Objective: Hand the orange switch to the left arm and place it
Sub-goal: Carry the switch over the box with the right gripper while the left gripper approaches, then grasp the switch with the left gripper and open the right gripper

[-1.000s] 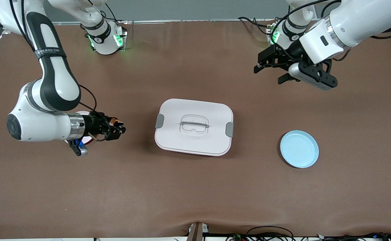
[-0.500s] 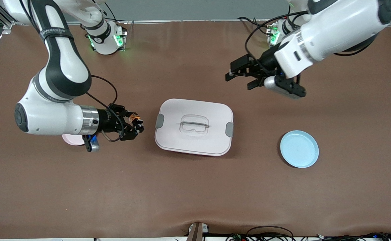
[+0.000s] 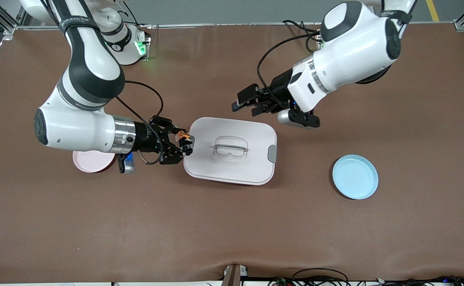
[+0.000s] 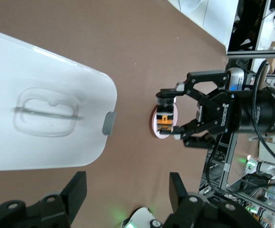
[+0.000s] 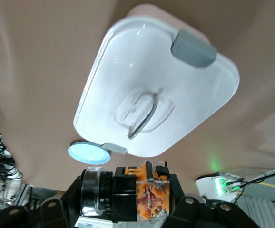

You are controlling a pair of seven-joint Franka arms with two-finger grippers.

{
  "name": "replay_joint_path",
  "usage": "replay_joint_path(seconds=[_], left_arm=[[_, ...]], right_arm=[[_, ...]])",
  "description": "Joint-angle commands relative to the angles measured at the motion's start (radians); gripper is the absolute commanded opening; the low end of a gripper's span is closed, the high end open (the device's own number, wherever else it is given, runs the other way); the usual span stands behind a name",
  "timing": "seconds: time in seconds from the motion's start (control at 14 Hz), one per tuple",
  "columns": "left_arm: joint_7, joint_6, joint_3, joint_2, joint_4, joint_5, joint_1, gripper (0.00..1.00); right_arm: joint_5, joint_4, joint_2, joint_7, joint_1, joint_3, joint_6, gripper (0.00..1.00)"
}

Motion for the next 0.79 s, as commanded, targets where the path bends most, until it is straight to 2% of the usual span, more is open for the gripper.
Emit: replay_joint_path(seconds=[0.0, 0.29, 0.71], left_arm=[[-0.011, 0.106, -0.004, 0.051, 0.007, -0.021, -0.037, 0.77], [-0.018, 0.259, -0.004, 0.115, 0.013, -0.021, -0.095, 0.74], [-0.017, 0.319, -0.004, 0.163, 0.021, -0.019, -0.129, 0.69]], right_arm=[[0.025, 0.019, -0.001, 0.099, 0.049, -0.011, 0.047, 0.0], [0.021, 0.036, 0.002, 0.176, 0.094, -0.012, 0.082, 0.0], [0.013, 0.095, 0.008, 0.248, 0.132, -0.017, 0.084, 0.0]])
